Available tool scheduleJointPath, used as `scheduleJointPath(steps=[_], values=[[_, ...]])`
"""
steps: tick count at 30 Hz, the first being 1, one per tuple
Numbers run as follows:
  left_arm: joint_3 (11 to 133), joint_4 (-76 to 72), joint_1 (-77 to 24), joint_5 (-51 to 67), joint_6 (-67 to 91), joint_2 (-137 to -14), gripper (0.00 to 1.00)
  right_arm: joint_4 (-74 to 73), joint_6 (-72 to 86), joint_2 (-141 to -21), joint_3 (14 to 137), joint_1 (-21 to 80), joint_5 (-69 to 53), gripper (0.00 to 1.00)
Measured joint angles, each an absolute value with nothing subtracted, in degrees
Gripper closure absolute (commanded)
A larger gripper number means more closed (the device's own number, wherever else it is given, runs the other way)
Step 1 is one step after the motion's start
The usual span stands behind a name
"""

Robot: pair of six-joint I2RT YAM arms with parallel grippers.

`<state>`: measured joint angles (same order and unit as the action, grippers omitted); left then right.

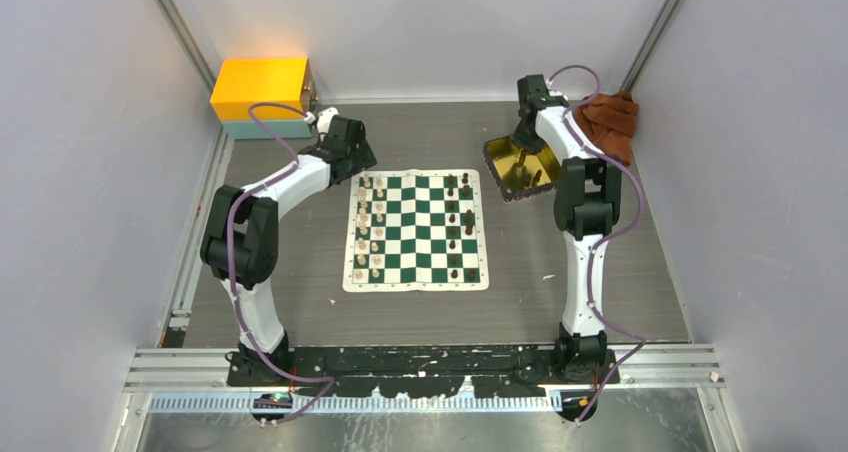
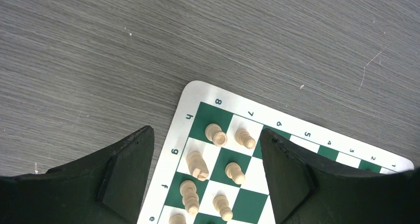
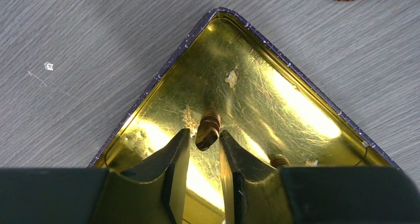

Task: Set up the chess pieces on the board
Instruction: Pick up the chess piece from the storage box.

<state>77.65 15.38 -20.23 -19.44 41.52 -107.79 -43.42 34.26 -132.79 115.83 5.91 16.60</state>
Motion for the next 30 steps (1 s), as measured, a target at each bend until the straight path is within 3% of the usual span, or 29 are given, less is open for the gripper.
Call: scheduleJointPath(steps=[10, 19, 30], values=[[77.65, 15.4, -20.23, -19.44, 41.52, -108.55, 0.21, -43.46, 34.46, -133.03, 115.85, 5.54, 16.01, 0.78], [77.67, 15.51, -20.23, -19.44, 41.54, -108.55, 0.21, -43.46, 34.37, -133.03, 115.94, 5.45, 15.94, 0.99], [77.71, 15.75, -20.23, -19.44, 41.52, -108.55, 0.22, -43.33, 32.62, -133.01, 115.92, 5.39, 16.4, 0.99]])
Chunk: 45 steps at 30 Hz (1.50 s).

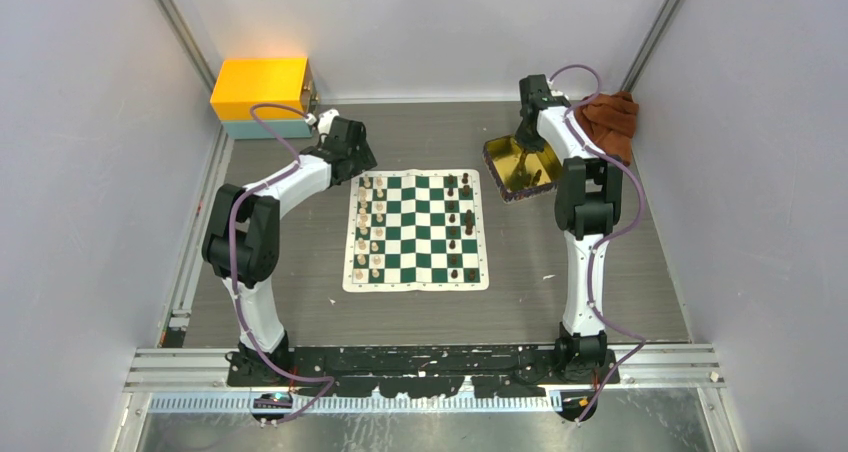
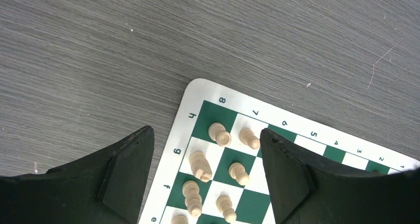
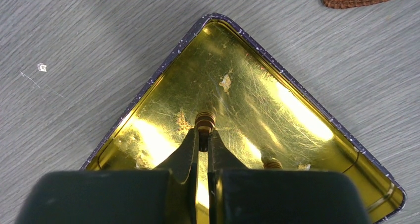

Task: Set up the chess pieces on the board
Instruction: Pick up the chess piece from the storage box.

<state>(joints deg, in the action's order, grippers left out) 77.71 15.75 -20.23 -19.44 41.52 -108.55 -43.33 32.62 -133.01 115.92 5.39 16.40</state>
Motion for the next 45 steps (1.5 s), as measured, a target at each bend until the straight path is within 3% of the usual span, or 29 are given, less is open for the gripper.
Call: scheduleJointPath(steps=[45], values=[[77.65, 16.21, -20.21, -18.85, 41.47, -107.42, 0.21, -42.96, 29.98, -128.01, 112.53, 5.56, 11.97, 0.99]])
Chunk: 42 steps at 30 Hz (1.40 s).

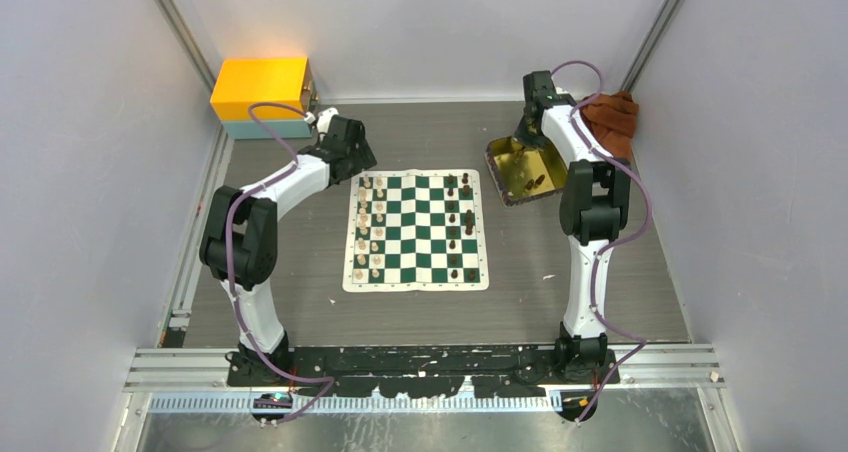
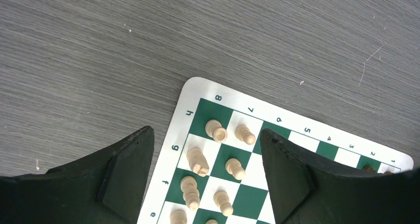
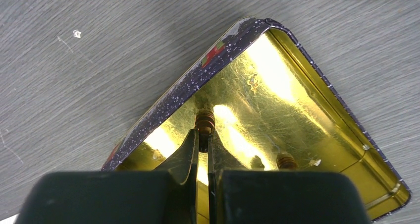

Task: Set up the chess pieces on the board
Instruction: Pick up the chess piece from the storage box, then place the chess piece on the chessboard.

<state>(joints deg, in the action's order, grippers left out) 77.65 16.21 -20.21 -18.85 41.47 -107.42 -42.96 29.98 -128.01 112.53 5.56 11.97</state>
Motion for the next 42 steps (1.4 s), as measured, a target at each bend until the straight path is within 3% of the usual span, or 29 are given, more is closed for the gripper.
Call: scheduleJointPath(steps=[20, 29, 42], values=[[76.99, 16.19, -20.16, -18.68, 41.52, -107.33, 0.22, -43.35, 39.09, -129.86, 113.01, 5.56, 1.06, 0.99], [76.88, 16.21, -20.16, -18.37, 41.52, -107.13, 0.22, -42.76, 38.68, -128.49, 110.61, 6.39, 1.93, 0.99], [76.55, 16.25, -20.14, -17.43, 41.54, -105.71, 0.22, -48.12, 30.15, -100.95, 97.56, 15.64, 9.28, 0.99]])
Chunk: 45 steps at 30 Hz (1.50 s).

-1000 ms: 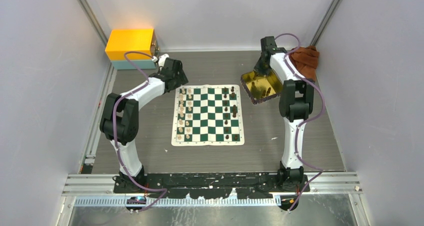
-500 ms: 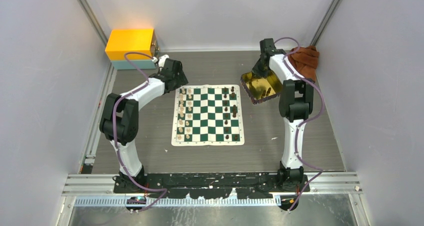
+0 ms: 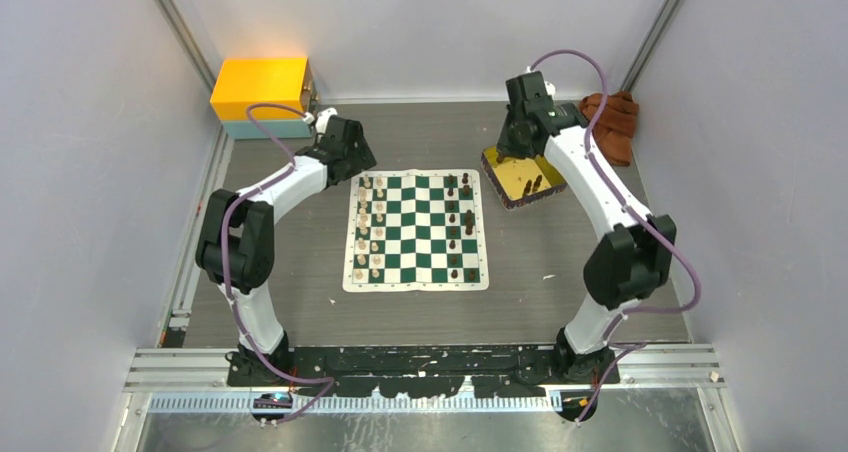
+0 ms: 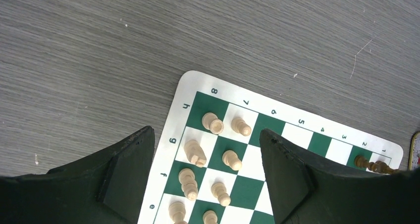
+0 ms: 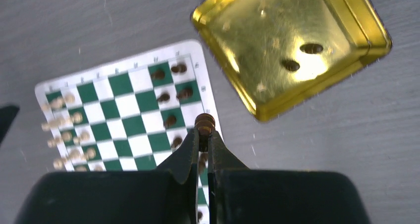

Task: Set up the chess pieces on the board
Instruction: Place the chess piece on the chessboard.

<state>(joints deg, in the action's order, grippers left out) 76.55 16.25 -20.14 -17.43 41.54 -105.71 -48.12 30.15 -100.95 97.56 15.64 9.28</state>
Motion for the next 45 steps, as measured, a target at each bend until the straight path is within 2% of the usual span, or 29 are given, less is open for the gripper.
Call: scheduleJointPath(steps=[11, 17, 34, 45], values=[[75.9, 16.25, -20.14, -16.27, 41.56, -105.71, 0.22, -53.6, 24.12, -82.21, 80.03, 29.26, 11.33, 0.99], [74.63, 16.19, -20.14, -15.31, 41.82, -105.71, 0.23, -53.65, 20.12, -77.3, 73.25, 30.39, 10.2, 0.99], [73.67, 16.21, -20.14, -15.18, 41.85, -105.19, 0.23, -43.77, 12.95, -77.12, 61.73, 34.3, 7.4, 0.99], [73.67, 16.23, -20.14, -15.2, 41.56, -104.9, 0.23, -37.34, 12.32, -78.83, 58.57, 35.59, 7.18, 0.99]])
